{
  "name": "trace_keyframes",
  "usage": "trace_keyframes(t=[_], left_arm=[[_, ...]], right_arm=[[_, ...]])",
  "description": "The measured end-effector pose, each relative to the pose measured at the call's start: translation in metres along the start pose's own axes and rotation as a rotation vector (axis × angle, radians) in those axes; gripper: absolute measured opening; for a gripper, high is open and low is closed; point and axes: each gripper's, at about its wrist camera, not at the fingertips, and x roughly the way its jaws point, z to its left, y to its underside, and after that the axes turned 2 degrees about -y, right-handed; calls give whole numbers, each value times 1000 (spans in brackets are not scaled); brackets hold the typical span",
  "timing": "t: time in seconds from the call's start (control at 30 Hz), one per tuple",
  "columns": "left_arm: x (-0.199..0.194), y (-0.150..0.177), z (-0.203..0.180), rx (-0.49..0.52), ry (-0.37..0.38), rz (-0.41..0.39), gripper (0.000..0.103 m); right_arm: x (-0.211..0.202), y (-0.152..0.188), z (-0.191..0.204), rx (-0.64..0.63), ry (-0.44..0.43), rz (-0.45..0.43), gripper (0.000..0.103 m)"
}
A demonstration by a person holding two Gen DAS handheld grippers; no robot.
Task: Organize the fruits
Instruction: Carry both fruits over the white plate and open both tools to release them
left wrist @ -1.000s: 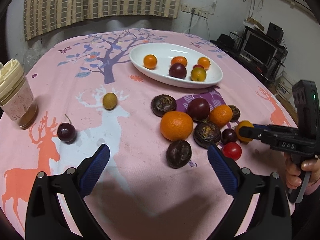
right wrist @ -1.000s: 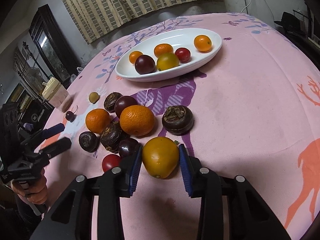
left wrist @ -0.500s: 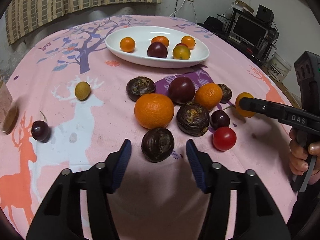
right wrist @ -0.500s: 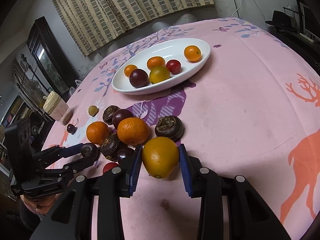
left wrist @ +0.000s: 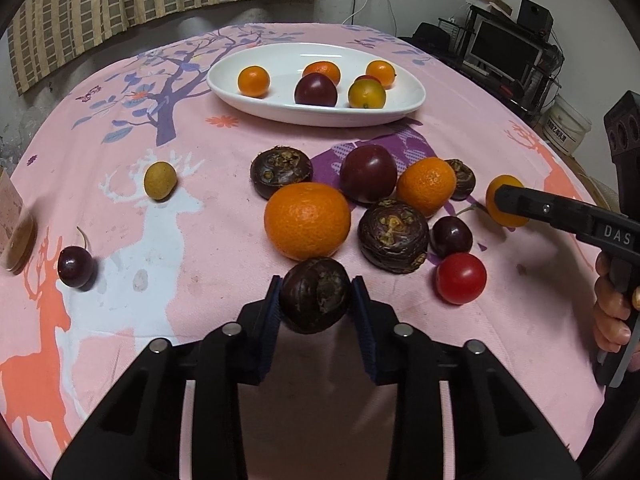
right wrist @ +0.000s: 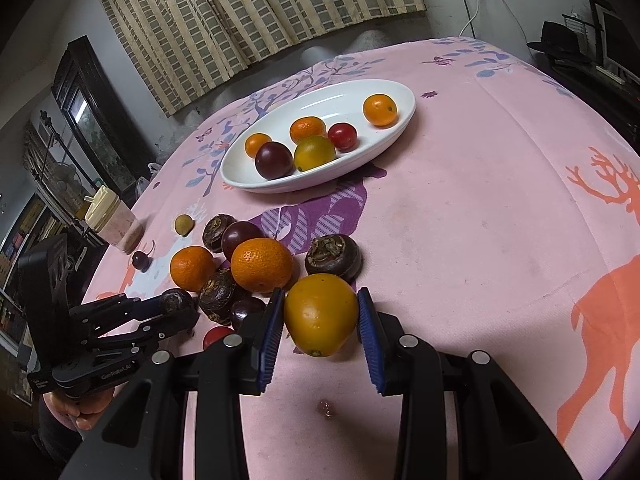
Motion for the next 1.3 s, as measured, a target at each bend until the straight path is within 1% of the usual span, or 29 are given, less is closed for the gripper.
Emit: trace_keyframes(t=[0.1, 0.13, 0.2, 0.27, 0.33, 0.43, 0.5, 0.6, 0.67, 0.73, 0.8, 0.87, 1.0, 1.03, 1.07, 1.1, 1.13, 1.17, 1.23, 1.27, 1.3], left_arm=[[-3, 1, 2, -11, 0, -5, 34], [-5, 1, 3, -16, -3, -11, 34], [-12, 0, 2, -14, -17, -38, 34], [-21, -7, 1, -4, -5, -61, 33], [-31, -26, 3, 0, 25, -84, 33], [-39, -63, 9, -5, 56, -121, 32], [-38, -87, 11, -6, 50, -140, 32], [-23, -127, 16, -22, 26, -150, 32], [-6, -149, 19, -28, 9, -135, 32], [19, -169, 24, -34, -28, -107, 32], [38, -180, 30, -45, -51, -88, 32], [53, -189, 35, -64, -55, -66, 32], [72, -193, 37, -56, -64, -36, 32], [75, -193, 37, -52, -73, -30, 32], [76, -192, 37, -51, -90, -32, 38], [74, -191, 36, -52, -105, -36, 52], [70, -190, 36, -55, -113, -44, 57], [62, -187, 37, -61, -109, -58, 63], [44, -181, 40, -73, -98, -80, 71], [35, -176, 41, -82, -100, -89, 81], [22, -168, 43, -102, -97, -109, 87]], right_arm=[[-2, -1, 1, -1, -9, -19, 37], [-7, -2, 4, -21, -14, -50, 37], [-13, -7, 9, -42, -46, -86, 37], [-14, -18, 14, -48, -75, -111, 37], [-12, -37, 18, -50, -66, -137, 37], [-1, -72, 17, -32, -25, -192, 37], [13, -94, 11, -10, -12, -204, 37], [37, -118, 2, -2, 20, -217, 37], [54, -127, -4, -2, 43, -202, 37], [67, -131, -10, 13, 37, -174, 37], [77, -135, -14, 7, 45, -157, 37], [85, -136, -14, -14, 62, -145, 37], [93, -137, -13, -25, 54, -127, 38], [94, -137, -12, -32, 58, -125, 41], [92, -137, -12, -41, 63, -132, 54], [88, -137, -11, -45, 64, -141, 57], [81, -137, -9, -53, 61, -154, 57], [76, -137, -6, -65, 57, -161, 57], [61, -135, 4, -106, 57, -184, 57], [54, -133, 11, -130, 55, -187, 58], [49, -132, 16, -149, 49, -186, 59]])
